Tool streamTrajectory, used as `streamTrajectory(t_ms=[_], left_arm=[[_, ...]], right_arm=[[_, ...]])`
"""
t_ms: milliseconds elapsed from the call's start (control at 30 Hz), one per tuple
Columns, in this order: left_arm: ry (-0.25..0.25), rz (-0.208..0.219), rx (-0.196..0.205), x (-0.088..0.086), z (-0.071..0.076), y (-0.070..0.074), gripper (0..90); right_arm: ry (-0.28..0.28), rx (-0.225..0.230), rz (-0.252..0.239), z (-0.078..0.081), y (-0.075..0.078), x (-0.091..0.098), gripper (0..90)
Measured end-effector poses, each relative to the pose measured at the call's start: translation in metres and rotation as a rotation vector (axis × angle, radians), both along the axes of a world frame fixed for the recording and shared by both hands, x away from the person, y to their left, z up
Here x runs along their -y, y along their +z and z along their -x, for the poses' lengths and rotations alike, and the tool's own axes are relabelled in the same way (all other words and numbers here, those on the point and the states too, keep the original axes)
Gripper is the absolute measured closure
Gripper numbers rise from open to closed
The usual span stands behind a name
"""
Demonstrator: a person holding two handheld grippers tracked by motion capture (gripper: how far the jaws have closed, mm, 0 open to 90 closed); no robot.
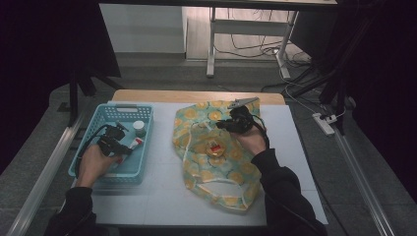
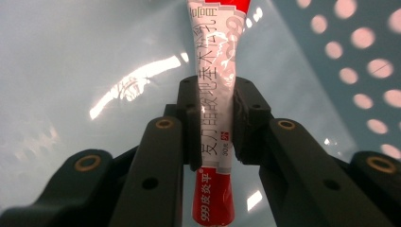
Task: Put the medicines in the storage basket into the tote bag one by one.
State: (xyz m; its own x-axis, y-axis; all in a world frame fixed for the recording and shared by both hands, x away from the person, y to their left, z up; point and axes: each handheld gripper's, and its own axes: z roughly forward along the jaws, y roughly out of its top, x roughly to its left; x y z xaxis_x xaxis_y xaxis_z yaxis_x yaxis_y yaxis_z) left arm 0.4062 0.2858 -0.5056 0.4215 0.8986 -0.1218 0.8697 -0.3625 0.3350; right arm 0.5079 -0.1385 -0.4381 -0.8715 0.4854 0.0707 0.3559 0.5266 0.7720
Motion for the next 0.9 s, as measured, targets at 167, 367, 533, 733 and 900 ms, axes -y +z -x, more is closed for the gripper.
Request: streamTrajectory(t_ms=[167,367,533,733,900], left_arm=[[-0.003,0.021,0.025,-0.002,0.002,0.007,75.6],[-0.004,0.057,0.053,-0.006,0.004,0.018,75.6],[-0.003,0.083,0.088,-0.007,0.007,0.032,75.6],[-0.029,0.108,0.109,0.001,0.012,0.049,75.5],[-0.071,0.144,0.113,0.01,0.014,0.06,75.5]], right_arm=[[-0.001,0.003,-0.002,0.0,0.0,0.001,90.0],[-0.004,0.001,-0.006,0.0,0.002,0.001,90.0],[-0.005,0.006,-0.008,0.0,0.002,0.001,90.0],[-0.003,0.01,-0.009,0.0,0.003,0.0,90.0],[-0.002,0.013,-0.011,0.001,0.004,0.0,90.0]])
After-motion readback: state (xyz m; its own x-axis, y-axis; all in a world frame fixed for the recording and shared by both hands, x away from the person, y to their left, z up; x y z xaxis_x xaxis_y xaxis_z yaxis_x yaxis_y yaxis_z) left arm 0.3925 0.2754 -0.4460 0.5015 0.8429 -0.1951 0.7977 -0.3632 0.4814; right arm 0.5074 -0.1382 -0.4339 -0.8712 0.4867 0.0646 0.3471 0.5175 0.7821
